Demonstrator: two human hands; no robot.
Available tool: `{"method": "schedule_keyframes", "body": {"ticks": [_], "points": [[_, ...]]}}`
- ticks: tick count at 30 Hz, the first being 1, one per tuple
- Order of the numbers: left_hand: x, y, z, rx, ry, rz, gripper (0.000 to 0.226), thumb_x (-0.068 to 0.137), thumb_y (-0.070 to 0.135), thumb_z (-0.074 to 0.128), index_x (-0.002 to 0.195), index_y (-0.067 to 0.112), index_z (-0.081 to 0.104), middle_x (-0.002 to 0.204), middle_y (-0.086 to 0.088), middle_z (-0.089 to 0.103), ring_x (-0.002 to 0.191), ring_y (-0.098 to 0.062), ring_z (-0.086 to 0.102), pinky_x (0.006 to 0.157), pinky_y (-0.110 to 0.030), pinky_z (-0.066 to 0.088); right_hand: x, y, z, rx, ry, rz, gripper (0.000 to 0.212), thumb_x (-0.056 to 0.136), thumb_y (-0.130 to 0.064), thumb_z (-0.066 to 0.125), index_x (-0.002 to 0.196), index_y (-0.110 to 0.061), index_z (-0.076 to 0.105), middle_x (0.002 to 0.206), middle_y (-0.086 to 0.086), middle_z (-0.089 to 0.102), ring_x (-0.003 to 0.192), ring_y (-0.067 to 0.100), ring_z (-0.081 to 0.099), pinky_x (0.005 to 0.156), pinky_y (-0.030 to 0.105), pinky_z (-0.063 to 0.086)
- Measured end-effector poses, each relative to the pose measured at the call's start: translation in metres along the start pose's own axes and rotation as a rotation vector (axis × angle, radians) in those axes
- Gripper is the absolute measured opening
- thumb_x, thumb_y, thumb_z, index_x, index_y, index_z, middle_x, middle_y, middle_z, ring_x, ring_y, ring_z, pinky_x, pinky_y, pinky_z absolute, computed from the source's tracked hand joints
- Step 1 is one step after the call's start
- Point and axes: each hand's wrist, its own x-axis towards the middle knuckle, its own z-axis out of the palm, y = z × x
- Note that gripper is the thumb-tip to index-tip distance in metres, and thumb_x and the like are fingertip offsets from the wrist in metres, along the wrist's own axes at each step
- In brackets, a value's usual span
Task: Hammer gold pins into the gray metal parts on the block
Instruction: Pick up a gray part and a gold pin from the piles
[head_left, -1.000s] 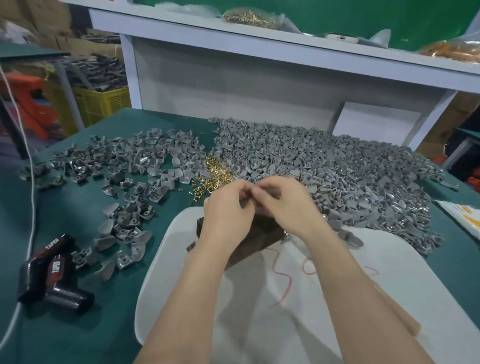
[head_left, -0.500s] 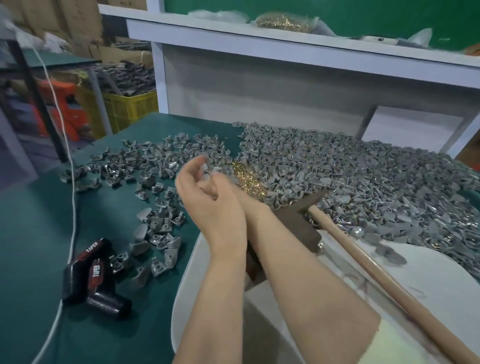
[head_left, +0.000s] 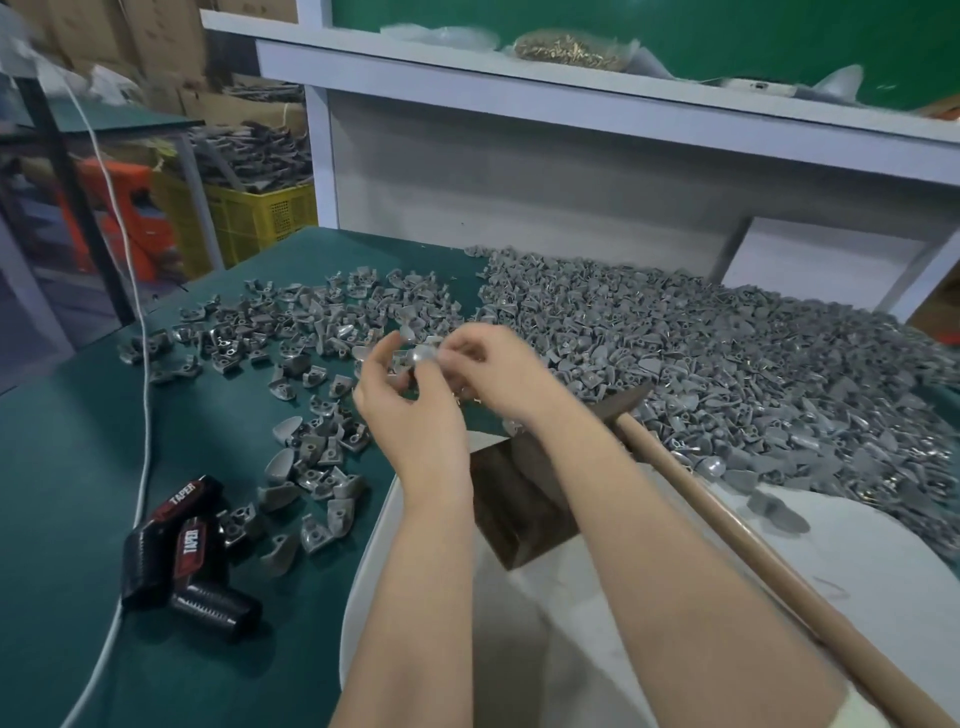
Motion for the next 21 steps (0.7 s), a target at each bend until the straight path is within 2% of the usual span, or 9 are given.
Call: {"method": "schedule_keyframes", "body": {"ticks": [3, 6, 10, 14, 16, 18, 19, 21], "points": [[-0.007, 0.0, 0.006, 0.137, -0.216, 0.082, 0.025, 0.094, 0.01, 0.051, 0.108, 0.025, 0.063, 0.111, 0.008, 0.063, 0.098, 0.0, 0.058, 0.087, -0.017, 0.047, -0.01, 0.003, -0.016, 0.172, 0.032, 0.024, 0.019, 0.095, -0.011, 0.051, 0.103, 0.003, 0.062, 0.08, 0.009, 0.063, 0.064, 0.013, 0.058, 0.064, 0.025, 0.05], [-0.016, 0.0, 0.011, 0.257, -0.406, 0.179, 0.022, 0.093, 0.01, 0.053, 0.107, 0.022, 0.065, 0.109, 0.005, 0.065, 0.094, -0.001, 0.059, 0.081, -0.009, 0.046, -0.027, 0.016, -0.04, 0.168, 0.077, 0.057, 0.015, 0.095, -0.015, 0.051, 0.095, -0.006, 0.062, 0.072, 0.0, 0.06, 0.061, 0.011, 0.057, 0.059, 0.023, 0.048], [-0.021, -0.004, 0.014, 0.402, -0.549, 0.288, 0.02, 0.088, 0.015, 0.064, 0.103, 0.029, 0.062, 0.111, 0.007, 0.059, 0.095, -0.006, 0.058, 0.086, -0.021, 0.045, -0.044, 0.024, -0.052, 0.152, 0.129, 0.102, 0.016, 0.094, -0.017, 0.052, 0.082, -0.014, 0.062, 0.065, -0.002, 0.059, 0.057, 0.012, 0.053, 0.053, 0.021, 0.044], [-0.024, -0.005, 0.014, 0.421, -0.622, 0.286, 0.018, 0.088, 0.011, 0.064, 0.093, 0.028, 0.059, 0.09, 0.014, 0.065, 0.086, -0.004, 0.061, 0.078, -0.012, 0.047, -0.058, 0.027, -0.054, 0.224, 0.153, 0.076, 0.02, 0.089, -0.024, 0.061, 0.07, -0.022, 0.064, 0.055, -0.01, 0.059, 0.051, 0.003, 0.049, 0.048, 0.013, 0.04], [-0.024, -0.005, 0.013, 0.413, -0.579, 0.289, 0.017, 0.09, 0.009, 0.06, 0.094, 0.026, 0.06, 0.087, 0.014, 0.066, 0.084, -0.004, 0.062, 0.076, -0.01, 0.046, -0.057, 0.024, -0.052, 0.298, 0.156, 0.069, 0.018, 0.089, -0.025, 0.062, 0.072, -0.021, 0.065, 0.056, -0.01, 0.06, 0.052, 0.003, 0.051, 0.048, 0.012, 0.04], [-0.021, -0.004, 0.011, 0.356, -0.438, 0.273, 0.016, 0.092, 0.011, 0.058, 0.097, 0.025, 0.061, 0.089, 0.009, 0.067, 0.086, -0.007, 0.063, 0.08, -0.014, 0.048, -0.048, 0.025, -0.047, 0.36, 0.218, 0.081, 0.013, 0.09, -0.023, 0.061, 0.078, -0.021, 0.064, 0.064, -0.007, 0.063, 0.057, 0.006, 0.056, 0.054, 0.017, 0.045], [-0.017, -0.003, 0.01, 0.284, -0.338, 0.231, 0.016, 0.093, 0.012, 0.057, 0.099, 0.027, 0.061, 0.091, 0.006, 0.068, 0.087, -0.009, 0.064, 0.082, -0.019, 0.05, -0.041, 0.027, -0.043, 0.3, 0.252, 0.098, 0.01, 0.09, -0.023, 0.061, 0.081, -0.021, 0.064, 0.071, -0.006, 0.065, 0.062, 0.007, 0.059, 0.059, 0.022, 0.048], [-0.009, 0.002, 0.004, 0.016, -0.158, 0.078, 0.02, 0.095, 0.012, 0.054, 0.101, 0.03, 0.06, 0.088, 0.005, 0.067, 0.083, -0.008, 0.065, 0.079, -0.023, 0.052, -0.024, 0.028, -0.03, -0.018, 0.239, 0.127, 0.003, 0.088, -0.024, 0.062, 0.087, -0.023, 0.065, 0.087, -0.005, 0.068, 0.08, 0.011, 0.063, 0.075, 0.031, 0.052]]}}
